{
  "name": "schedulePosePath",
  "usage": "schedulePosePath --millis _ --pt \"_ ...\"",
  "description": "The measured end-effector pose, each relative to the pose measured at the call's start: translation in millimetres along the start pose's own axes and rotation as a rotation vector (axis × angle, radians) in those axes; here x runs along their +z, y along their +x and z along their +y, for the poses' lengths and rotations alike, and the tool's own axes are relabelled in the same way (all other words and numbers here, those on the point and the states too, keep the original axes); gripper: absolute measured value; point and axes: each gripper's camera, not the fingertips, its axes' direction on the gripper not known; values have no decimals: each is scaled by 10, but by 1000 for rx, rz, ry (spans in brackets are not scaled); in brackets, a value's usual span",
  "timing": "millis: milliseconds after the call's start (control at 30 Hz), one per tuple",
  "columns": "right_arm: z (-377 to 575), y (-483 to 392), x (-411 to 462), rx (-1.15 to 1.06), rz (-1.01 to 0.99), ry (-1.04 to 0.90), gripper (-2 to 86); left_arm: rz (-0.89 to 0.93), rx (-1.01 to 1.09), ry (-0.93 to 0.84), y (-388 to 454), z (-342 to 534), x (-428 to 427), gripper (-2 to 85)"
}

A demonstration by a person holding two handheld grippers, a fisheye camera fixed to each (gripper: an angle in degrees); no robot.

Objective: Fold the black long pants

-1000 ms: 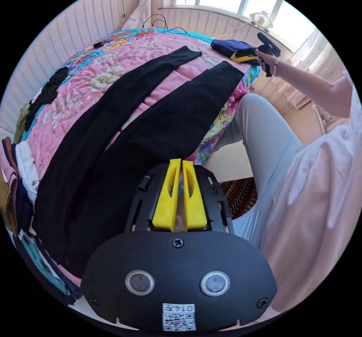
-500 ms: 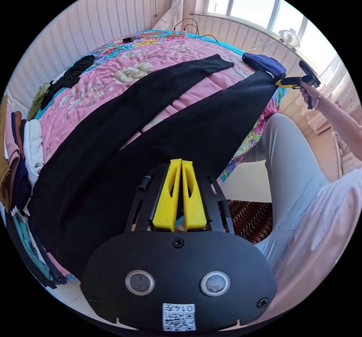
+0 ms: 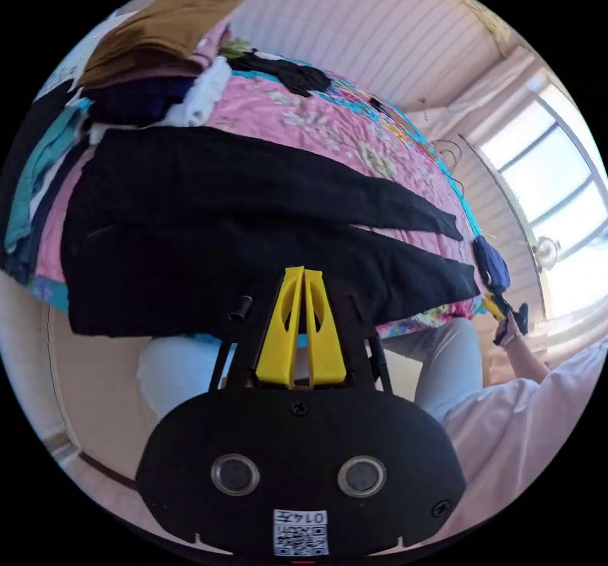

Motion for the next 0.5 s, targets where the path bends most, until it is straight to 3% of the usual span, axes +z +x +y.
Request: schedulePosePath --millis 200,367,500 --pt "23 104 121 92 -97 38 83 40 -381 162 -1310 436 -552 62" --pt "-73 3 195 111 -79 14 23 75 -592 280 -2011 768 -813 87" --pt "-113 -119 136 67 -88 6 14 -30 -694 287 -2393 994 -913 109"
